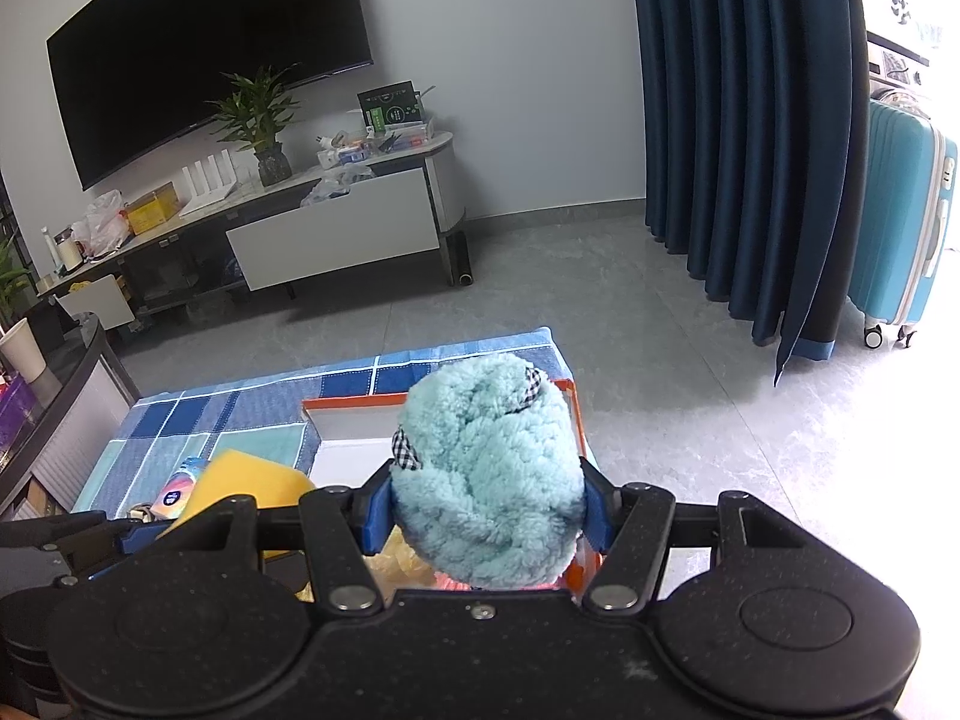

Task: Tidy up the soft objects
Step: 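Carry the yellow sponge over the white box with the left gripper while the right gripper carries the hat, then lower the sponge and hat into the white box and open both grippers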

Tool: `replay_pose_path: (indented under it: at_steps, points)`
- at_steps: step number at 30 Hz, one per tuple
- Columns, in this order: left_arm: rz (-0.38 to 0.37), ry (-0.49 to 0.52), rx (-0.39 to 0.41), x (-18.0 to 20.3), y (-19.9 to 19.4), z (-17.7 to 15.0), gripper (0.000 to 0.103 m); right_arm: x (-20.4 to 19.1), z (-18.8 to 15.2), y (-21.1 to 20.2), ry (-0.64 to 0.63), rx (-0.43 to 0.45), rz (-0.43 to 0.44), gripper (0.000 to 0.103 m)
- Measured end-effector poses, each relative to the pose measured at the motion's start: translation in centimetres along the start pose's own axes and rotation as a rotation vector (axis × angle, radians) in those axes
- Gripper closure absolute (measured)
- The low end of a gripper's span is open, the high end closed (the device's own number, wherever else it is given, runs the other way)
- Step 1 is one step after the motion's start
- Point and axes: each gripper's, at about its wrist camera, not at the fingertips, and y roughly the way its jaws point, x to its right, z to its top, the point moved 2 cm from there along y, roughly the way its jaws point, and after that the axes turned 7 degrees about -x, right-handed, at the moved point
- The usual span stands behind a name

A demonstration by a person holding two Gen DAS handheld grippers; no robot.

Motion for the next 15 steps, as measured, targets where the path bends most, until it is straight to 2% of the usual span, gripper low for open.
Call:
replay_pose_path:
  at_steps: [15]
  points:
    - [-0.041, 0.022, -0.024, 0.4, 2.1, 0.6, 0.032, 0.2, 0.9, 2.9, -0.011, -0.039, -0.022, 0.031]
